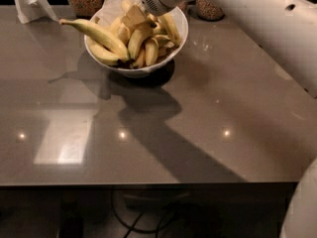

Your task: Pick banana from white bowl

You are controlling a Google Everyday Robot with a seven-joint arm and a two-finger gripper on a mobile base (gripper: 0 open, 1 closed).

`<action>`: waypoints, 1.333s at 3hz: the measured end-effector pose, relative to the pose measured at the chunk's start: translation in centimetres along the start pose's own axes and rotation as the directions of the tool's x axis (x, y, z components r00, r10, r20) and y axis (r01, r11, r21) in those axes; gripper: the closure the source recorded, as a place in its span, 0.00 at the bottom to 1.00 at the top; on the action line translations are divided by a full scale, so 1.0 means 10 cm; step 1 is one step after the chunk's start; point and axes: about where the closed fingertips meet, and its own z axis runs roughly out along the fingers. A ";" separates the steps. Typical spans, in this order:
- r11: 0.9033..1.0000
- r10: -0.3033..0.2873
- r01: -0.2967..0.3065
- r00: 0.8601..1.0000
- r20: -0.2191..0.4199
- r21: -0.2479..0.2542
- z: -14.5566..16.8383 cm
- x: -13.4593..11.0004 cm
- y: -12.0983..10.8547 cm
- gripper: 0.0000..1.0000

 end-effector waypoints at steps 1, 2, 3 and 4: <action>1.000 0.021 -0.021 1.000 -0.018 -0.006 0.07 0.07 -0.02 0.51; 0.999 0.033 -0.033 0.999 -0.029 -0.011 0.09 0.10 -0.02 0.72; 0.999 0.034 -0.034 0.999 -0.028 -0.011 0.06 0.10 0.01 0.96; 1.000 0.031 -0.031 0.999 -0.010 -0.006 -0.07 0.02 0.00 1.00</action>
Offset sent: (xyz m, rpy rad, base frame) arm 0.0080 -0.0063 -0.0145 0.0027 0.0569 -0.0325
